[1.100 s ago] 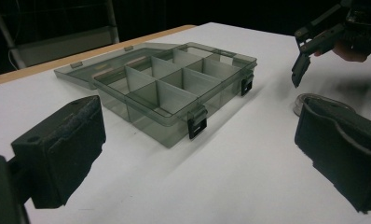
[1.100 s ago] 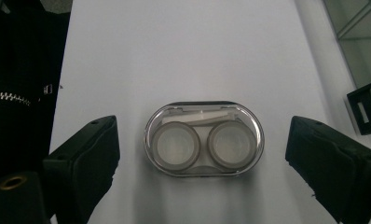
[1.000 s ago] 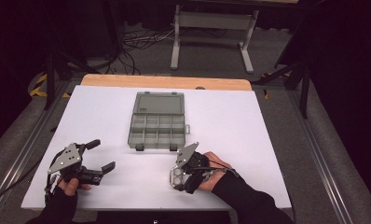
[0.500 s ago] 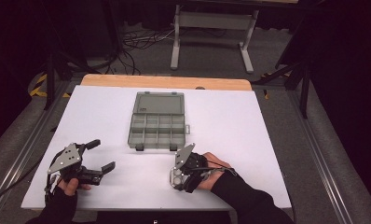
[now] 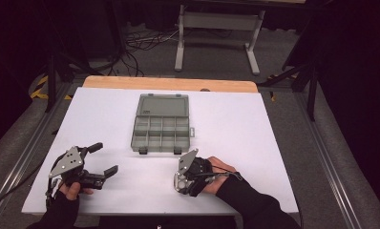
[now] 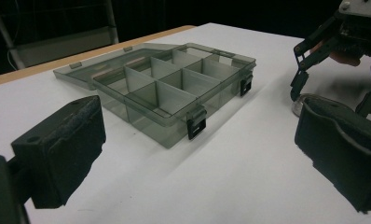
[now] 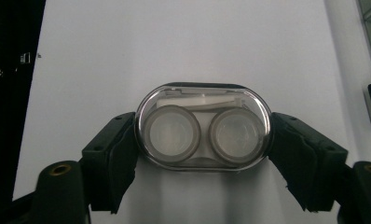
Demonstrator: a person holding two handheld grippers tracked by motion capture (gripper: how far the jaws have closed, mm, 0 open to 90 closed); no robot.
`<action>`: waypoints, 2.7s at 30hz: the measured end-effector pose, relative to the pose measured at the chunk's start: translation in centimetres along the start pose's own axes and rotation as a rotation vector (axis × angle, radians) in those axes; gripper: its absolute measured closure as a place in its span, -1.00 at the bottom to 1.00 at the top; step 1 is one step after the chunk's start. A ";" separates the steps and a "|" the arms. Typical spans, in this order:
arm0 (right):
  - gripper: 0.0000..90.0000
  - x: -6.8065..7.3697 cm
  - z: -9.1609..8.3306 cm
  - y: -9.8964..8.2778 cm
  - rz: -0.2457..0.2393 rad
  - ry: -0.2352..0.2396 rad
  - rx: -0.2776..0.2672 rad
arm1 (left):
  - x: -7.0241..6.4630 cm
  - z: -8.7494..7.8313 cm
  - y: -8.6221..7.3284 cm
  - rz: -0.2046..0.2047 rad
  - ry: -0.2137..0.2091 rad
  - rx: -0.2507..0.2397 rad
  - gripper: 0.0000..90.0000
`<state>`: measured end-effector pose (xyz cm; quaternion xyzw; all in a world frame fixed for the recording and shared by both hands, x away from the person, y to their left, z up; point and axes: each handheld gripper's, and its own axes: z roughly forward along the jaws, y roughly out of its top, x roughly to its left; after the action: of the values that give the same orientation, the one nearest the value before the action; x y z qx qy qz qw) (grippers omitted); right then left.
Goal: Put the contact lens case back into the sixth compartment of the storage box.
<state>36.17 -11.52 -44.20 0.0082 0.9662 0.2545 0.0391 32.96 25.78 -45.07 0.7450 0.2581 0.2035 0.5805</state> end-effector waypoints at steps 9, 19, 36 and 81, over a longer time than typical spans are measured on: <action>-0.41 0.1 -0.6 0.2 -0.009 -0.017 -0.014 | 0.0 0.0 0.0 0.000 0.001 0.000 -0.94; -0.41 0.1 -1.8 0.4 -0.014 -0.050 -0.072 | 0.0 0.0 0.0 0.000 0.000 0.000 -0.94; -0.41 0.0 -3.4 0.4 -0.009 -0.113 -0.165 | 0.0 0.0 0.0 -0.002 0.001 -0.001 -0.94; -0.41 -2.8 -5.2 3.3 -0.041 -0.164 -0.189 | 0.0 0.0 0.0 0.001 0.000 0.001 -0.94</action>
<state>38.55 -11.26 -37.88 0.0055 0.9315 0.3419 0.1239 32.98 25.81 -45.07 0.7454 0.2580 0.2035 0.5800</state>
